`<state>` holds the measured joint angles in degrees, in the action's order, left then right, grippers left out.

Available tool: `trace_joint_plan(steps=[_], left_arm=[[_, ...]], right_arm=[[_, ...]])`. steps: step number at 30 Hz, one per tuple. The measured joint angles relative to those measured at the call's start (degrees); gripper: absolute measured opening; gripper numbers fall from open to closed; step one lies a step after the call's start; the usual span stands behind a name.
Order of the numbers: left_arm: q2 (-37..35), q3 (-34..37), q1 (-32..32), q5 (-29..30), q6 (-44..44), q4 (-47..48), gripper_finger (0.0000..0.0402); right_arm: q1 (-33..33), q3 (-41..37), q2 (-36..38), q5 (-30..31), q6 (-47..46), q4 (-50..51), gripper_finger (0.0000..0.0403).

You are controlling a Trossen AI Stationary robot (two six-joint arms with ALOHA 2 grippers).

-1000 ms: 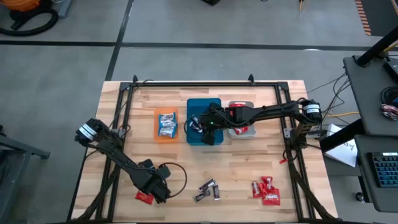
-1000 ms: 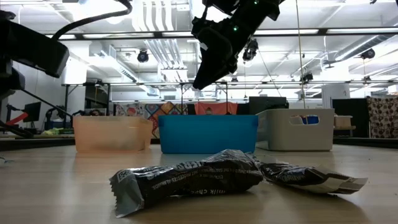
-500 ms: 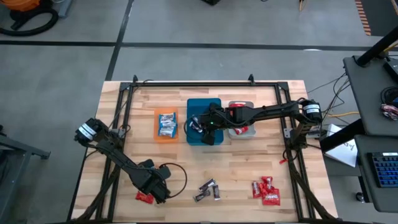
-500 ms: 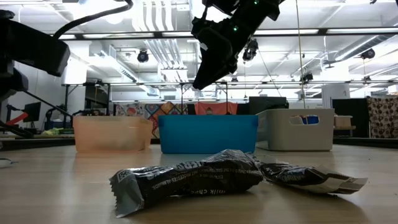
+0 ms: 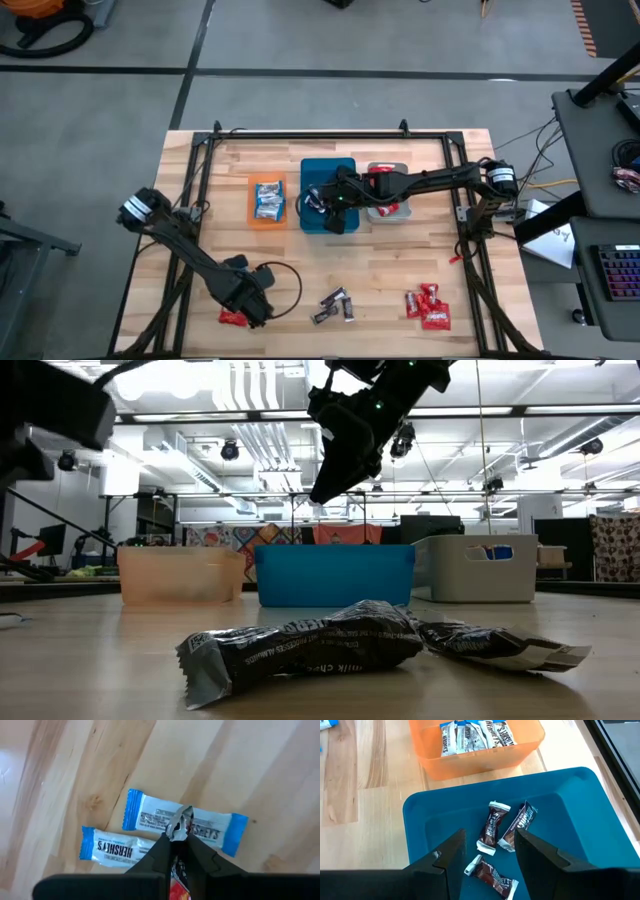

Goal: Sort candy
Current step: Put the brown chocolate bar into the blue bin

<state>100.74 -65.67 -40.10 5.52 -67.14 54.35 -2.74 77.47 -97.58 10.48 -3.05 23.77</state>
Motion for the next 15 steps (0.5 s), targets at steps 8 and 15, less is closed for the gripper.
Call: trace_joint_plan(steps=[8,15], left_arm=[[-3.03,-3.18,0.01,4.72,5.29,1.80,0.0010],[-7.65,-5.33,2.93,17.30,17.12,2.16,0.0010]], right_arm=[[0.85,0.00,0.20,-0.02,0.00,2.69,0.0158],[2.88,0.00,2.96,-0.07,-2.28,12.06,0.0156]])
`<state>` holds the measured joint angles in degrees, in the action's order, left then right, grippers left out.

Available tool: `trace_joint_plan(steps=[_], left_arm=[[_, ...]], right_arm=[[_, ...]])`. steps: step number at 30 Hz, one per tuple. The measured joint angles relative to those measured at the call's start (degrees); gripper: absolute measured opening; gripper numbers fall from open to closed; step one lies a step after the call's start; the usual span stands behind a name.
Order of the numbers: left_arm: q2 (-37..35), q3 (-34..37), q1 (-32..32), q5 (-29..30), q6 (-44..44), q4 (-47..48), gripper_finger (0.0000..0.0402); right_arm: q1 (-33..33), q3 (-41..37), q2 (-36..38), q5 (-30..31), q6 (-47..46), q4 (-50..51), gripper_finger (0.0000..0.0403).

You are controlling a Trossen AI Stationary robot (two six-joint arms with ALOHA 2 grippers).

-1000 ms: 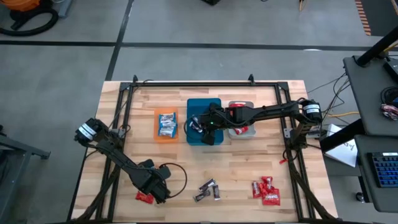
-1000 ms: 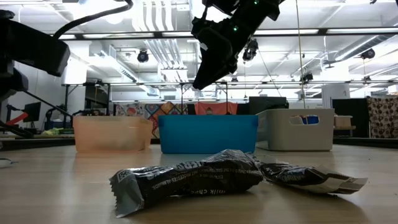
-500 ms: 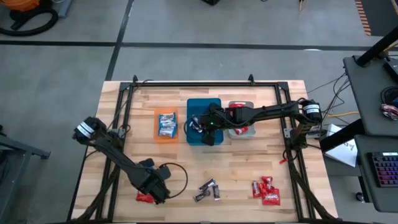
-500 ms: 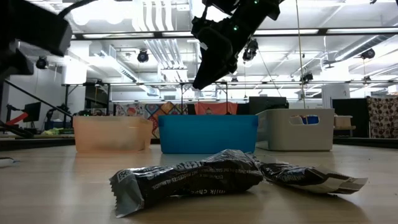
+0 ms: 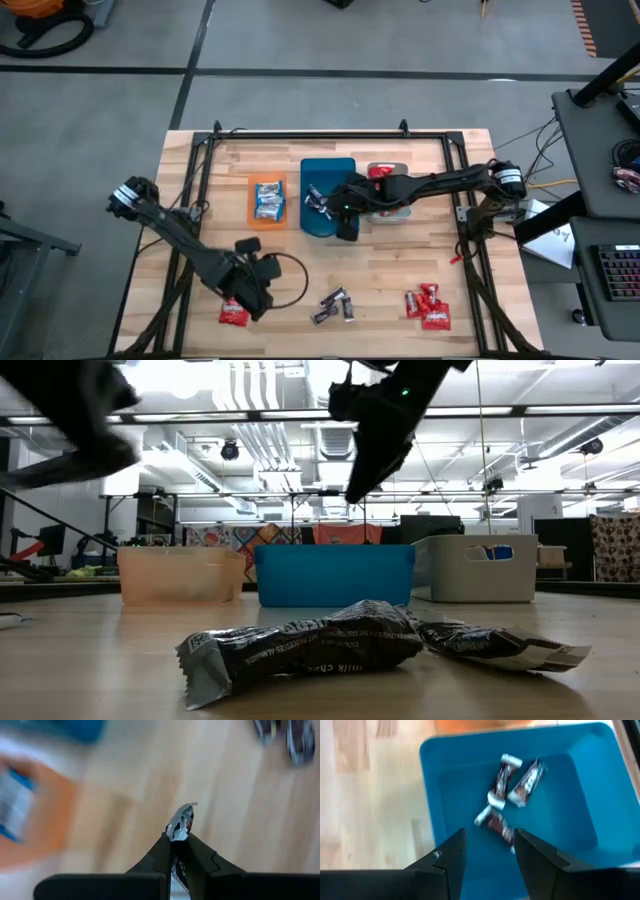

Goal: Sort candy
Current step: Put the brown chocolate bar into the blue bin

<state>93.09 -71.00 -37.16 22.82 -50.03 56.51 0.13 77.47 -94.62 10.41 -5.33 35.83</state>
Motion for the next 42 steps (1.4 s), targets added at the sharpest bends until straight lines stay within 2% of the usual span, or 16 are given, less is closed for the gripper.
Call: trace_joint_plan(steps=[4,7,16,22,27,30,36,42], left_arm=[[-3.60,0.13,3.98,7.51,9.10,-0.77,0.0009],[-5.93,0.96,8.01,10.66,17.19,-2.87,0.0009],[-6.47,2.09,22.08,10.76,43.06,-16.90,0.0009],[-4.97,2.40,29.53,8.67,55.00,-27.13,0.0009],[-3.32,2.54,34.59,7.26,61.57,-34.09,0.0009],[-1.76,2.54,37.52,3.73,64.13,-37.83,0.0009],[2.40,2.58,42.18,-2.94,65.61,-42.56,0.0009],[6.78,2.58,44.52,-4.02,65.54,-46.40,0.0011]], right_arm=[[1.76,0.00,2.35,-0.06,-1.59,4.09,0.0152],[3.49,0.00,4.56,-0.03,-3.34,5.97,0.0149],[10.66,0.00,10.30,-0.10,-10.16,10.51,0.0149],[16.53,0.00,12.73,0.01,-15.11,12.60,0.0142],[21.28,0.00,13.25,-0.02,-19.65,13.77,0.0139],[23.91,0.00,13.25,-0.10,-23.93,15.23,0.0140],[28.76,0.00,13.19,-0.15,-35.10,20.33,0.0138],[33.45,0.00,13.19,-0.34,-46.19,25.01,0.0140]])
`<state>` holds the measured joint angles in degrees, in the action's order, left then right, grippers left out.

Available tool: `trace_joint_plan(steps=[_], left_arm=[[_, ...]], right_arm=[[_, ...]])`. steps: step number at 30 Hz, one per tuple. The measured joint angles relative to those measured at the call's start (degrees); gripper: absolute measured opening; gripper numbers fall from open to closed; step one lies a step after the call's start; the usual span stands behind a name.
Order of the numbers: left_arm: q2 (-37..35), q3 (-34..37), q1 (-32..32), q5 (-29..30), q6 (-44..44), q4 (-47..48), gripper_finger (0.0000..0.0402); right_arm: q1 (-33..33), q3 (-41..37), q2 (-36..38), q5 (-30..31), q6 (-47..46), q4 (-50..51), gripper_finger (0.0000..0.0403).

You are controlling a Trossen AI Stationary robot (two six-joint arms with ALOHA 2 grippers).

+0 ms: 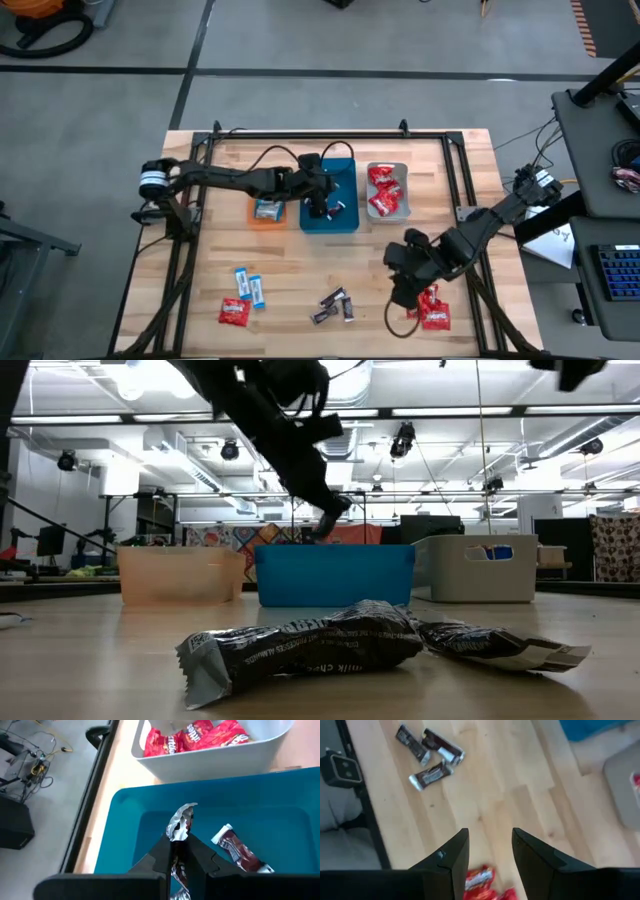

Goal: Sort candy
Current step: Put the brown chocolate bar into the blue bin

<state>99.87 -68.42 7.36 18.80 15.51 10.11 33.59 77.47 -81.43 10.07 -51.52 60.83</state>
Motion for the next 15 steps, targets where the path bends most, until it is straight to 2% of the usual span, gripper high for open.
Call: trace_joint_plan(steps=[7,15], left_arm=[[3.26,0.02,1.47,0.04,-0.57,-2.43,0.0060],[3.78,0.02,1.52,0.05,-1.20,-2.43,0.0107]], right_arm=[[4.50,0.00,-0.02,-0.03,-8.55,0.22,0.0154],[6.58,0.00,-0.04,-0.03,-18.51,0.40,0.0157]])
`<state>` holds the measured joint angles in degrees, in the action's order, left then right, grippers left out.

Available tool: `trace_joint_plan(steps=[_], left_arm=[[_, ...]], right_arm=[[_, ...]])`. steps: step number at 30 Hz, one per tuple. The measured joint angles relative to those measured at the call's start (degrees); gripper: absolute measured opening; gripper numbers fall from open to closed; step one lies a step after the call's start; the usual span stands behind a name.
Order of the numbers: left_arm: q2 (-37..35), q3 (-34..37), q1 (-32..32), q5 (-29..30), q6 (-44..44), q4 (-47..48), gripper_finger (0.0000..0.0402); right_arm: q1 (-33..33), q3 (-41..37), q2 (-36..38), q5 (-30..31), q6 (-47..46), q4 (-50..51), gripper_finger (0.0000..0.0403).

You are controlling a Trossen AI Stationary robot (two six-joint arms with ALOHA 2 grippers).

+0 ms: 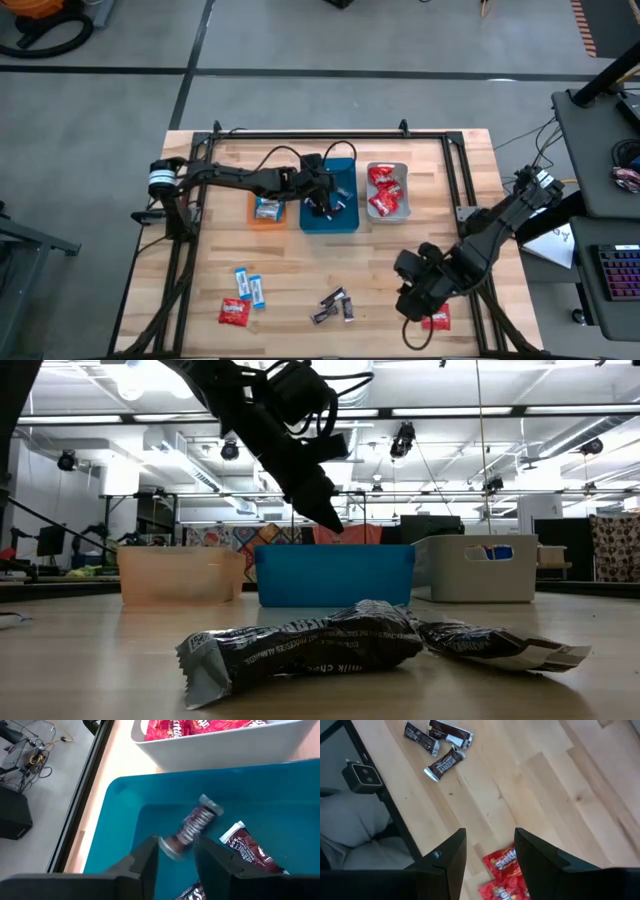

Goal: Sort candy
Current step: Put the brown chocolate bar into the blue bin, then put the red candy into the gray bin

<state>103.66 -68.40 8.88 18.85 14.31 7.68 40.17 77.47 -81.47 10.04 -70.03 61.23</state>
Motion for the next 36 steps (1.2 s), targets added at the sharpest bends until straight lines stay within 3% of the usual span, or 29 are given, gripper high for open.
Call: trace_joint_plan(steps=[9,14,23,31,36], left_arm=[[-0.34,0.00,-1.04,0.02,-2.00,0.62,0.0114],[-0.88,0.00,-3.69,0.02,-4.52,1.78,0.0114],[-4.99,-0.01,-10.60,0.02,-6.30,2.87,0.0114],[-11.36,1.06,-14.82,0.04,-6.81,3.05,0.0114],[-17.91,4.13,-17.49,0.06,-8.56,3.23,0.0114]], right_arm=[[1.27,-0.98,-0.02,-1.16,-7.54,0.08,0.0157],[1.22,-3.85,-0.34,-2.49,-16.63,0.17,0.0157],[1.48,-7.17,-5.74,-13.58,-27.85,-0.11,0.0157],[1.59,-6.93,-13.53,-20.79,-27.17,-0.65,0.0157],[1.59,-6.93,-16.26,-22.10,-25.89,-0.67,0.0154]])
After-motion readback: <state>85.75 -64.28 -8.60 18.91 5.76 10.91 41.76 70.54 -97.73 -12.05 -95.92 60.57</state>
